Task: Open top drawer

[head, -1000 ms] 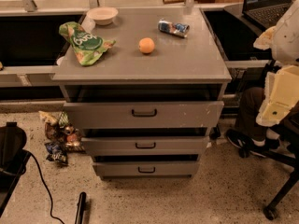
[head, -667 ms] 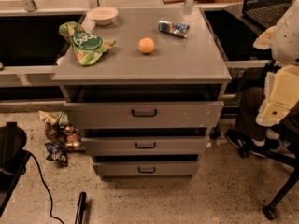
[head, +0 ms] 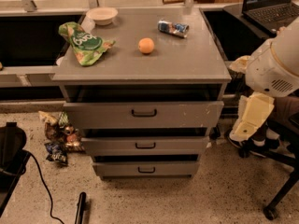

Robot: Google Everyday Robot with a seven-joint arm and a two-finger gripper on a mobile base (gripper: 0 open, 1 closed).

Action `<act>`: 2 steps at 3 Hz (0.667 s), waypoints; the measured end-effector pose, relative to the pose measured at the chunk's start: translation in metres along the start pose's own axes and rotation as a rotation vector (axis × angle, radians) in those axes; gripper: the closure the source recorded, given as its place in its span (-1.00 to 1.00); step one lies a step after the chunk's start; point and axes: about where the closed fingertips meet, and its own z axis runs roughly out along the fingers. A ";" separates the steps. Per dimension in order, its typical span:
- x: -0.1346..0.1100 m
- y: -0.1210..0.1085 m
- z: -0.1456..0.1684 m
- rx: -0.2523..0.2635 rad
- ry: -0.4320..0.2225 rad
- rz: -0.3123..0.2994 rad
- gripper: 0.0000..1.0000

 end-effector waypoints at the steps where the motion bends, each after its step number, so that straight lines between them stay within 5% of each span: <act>1: 0.000 0.000 0.000 0.000 0.000 0.000 -1.00; 2: 0.005 -0.001 0.013 0.000 -0.017 -0.015 -1.00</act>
Offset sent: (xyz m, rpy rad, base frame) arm 0.0116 -0.0046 -0.0345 0.0325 -0.0101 0.0384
